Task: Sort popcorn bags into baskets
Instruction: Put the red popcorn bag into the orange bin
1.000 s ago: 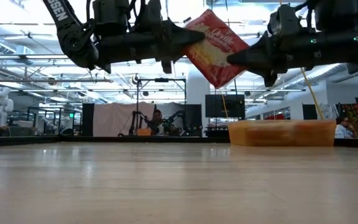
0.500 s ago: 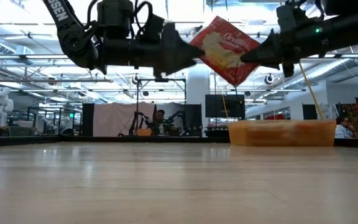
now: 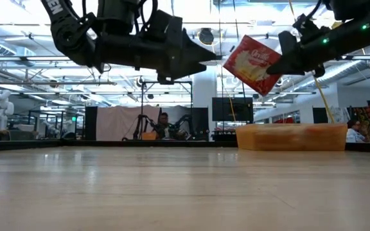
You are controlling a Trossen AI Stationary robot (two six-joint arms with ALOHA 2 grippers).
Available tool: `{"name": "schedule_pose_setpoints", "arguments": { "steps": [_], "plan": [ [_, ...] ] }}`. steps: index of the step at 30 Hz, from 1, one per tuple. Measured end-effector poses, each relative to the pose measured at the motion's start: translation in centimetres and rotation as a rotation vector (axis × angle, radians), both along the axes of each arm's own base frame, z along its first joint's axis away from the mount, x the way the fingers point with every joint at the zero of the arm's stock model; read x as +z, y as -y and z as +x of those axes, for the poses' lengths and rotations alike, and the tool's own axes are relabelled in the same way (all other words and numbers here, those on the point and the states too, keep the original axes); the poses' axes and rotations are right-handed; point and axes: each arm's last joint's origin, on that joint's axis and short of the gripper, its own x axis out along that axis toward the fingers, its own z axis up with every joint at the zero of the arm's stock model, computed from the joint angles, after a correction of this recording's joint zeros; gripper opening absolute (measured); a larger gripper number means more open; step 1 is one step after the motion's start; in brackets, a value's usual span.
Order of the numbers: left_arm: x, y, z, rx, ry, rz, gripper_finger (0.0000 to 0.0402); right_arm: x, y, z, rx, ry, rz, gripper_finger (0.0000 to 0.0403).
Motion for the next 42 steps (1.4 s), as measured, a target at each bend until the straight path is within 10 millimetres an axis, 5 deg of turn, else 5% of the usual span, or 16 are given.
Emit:
{"name": "schedule_pose_setpoints", "arguments": {
  "steps": [13, 23, 42],
  "plan": [
    [0.0, 2.9, 0.0, -0.080, 0.002, -0.036, 0.0239, -1.5, 1.2, -0.6, -0.080, 0.134, 0.174, 0.0015],
    [0.0, 2.7, 0.0, -0.053, -0.001, -0.009, 0.0239, -5.2, 3.2, -2.5, -0.315, 0.238, 0.297, 0.0015],
    [0.5, 2.5, 0.0, -0.047, 0.046, 0.026, 0.0239, -6.6, 4.1, -0.8, -0.296, 0.316, 0.356, 0.0015]
  ]
}}
